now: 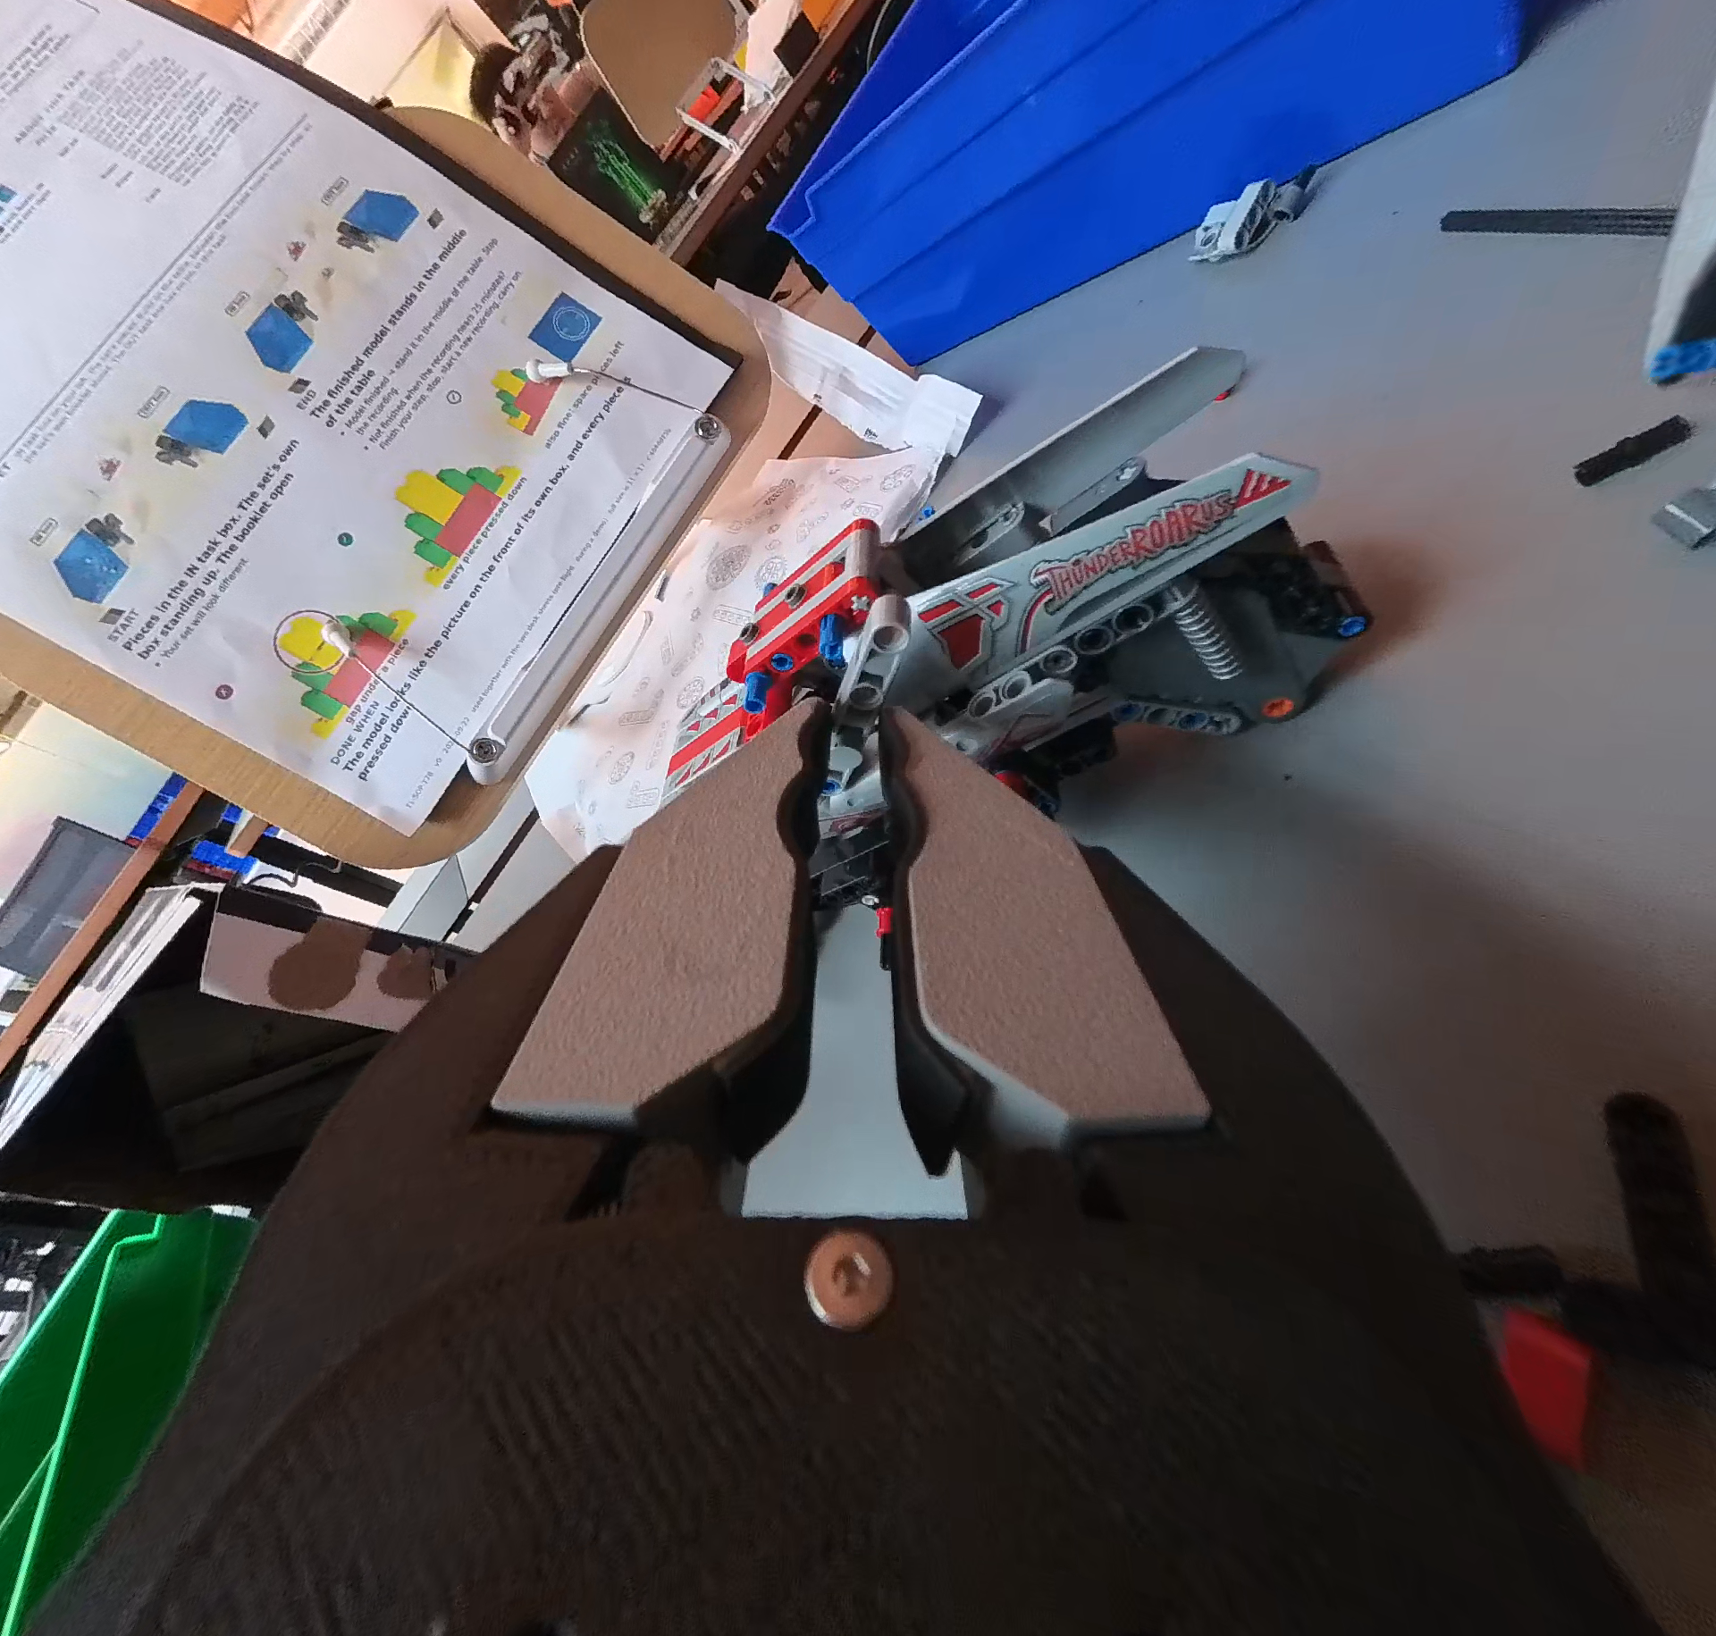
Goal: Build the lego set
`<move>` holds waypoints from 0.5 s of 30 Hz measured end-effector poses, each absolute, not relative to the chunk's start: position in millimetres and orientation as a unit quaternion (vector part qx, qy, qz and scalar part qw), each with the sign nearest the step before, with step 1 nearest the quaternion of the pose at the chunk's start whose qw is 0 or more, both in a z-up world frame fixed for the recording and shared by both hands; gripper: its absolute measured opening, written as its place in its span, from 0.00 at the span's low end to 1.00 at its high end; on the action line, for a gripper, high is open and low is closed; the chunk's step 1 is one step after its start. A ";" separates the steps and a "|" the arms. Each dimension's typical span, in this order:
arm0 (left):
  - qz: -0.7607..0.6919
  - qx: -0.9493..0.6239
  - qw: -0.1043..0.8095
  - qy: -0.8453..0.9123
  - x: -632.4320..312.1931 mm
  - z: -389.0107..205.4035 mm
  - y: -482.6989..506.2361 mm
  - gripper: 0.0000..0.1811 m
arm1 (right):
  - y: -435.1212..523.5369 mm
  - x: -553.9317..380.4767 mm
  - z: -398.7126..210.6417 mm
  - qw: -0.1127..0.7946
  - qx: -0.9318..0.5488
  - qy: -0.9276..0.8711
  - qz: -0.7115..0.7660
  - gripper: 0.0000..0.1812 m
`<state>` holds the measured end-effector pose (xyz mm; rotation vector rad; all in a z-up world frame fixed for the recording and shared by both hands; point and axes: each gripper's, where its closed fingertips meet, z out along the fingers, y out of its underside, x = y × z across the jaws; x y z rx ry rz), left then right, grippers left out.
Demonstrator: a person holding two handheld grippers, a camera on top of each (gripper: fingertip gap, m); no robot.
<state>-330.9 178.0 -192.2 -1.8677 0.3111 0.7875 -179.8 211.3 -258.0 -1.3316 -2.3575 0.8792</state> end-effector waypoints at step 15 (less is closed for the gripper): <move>0.320 -0.780 0.523 0.127 -329.9 -191.9 177.2 0.04 | 211.5 -183.1 -222.8 0.151 -0.462 -0.779 0.396 0.36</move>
